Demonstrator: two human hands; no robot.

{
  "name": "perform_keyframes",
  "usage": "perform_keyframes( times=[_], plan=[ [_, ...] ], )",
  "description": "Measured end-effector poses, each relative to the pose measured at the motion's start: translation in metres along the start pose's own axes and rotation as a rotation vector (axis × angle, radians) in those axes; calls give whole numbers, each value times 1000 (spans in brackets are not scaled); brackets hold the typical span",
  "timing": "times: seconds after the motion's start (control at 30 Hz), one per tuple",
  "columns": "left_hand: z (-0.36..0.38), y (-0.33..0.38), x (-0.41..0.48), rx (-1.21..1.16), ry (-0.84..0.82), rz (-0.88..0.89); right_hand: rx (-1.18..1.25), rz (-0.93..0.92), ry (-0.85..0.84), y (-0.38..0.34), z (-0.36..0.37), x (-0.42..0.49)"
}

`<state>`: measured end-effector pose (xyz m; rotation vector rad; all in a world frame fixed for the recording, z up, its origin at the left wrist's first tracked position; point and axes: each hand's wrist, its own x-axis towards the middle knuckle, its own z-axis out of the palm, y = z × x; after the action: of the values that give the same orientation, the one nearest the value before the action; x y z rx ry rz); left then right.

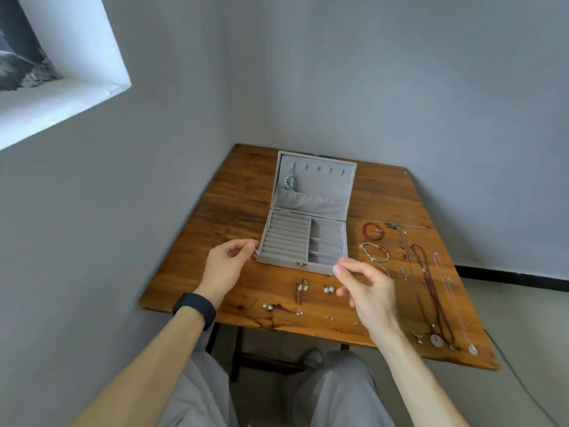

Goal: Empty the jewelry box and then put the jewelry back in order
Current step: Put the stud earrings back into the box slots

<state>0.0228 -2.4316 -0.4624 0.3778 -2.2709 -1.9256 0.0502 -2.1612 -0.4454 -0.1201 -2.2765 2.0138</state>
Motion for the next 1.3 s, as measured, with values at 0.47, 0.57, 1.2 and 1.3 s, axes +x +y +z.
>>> perform_keyframes(
  times=[0.47,0.57,1.2,1.3],
  plan=[
    [-12,-31,29,-38,71,1,-356,-106,-54,-6,54,87],
    [-16,-34,29,-39,39,11,-460,-92,-44,-1,63,101],
    [-22,-39,34,-181,-40,7,-1060,-246,-94,3,87,163],
    [-22,-40,34,-183,-40,11,-1108,-252,-115,2,91,169]
  ],
)
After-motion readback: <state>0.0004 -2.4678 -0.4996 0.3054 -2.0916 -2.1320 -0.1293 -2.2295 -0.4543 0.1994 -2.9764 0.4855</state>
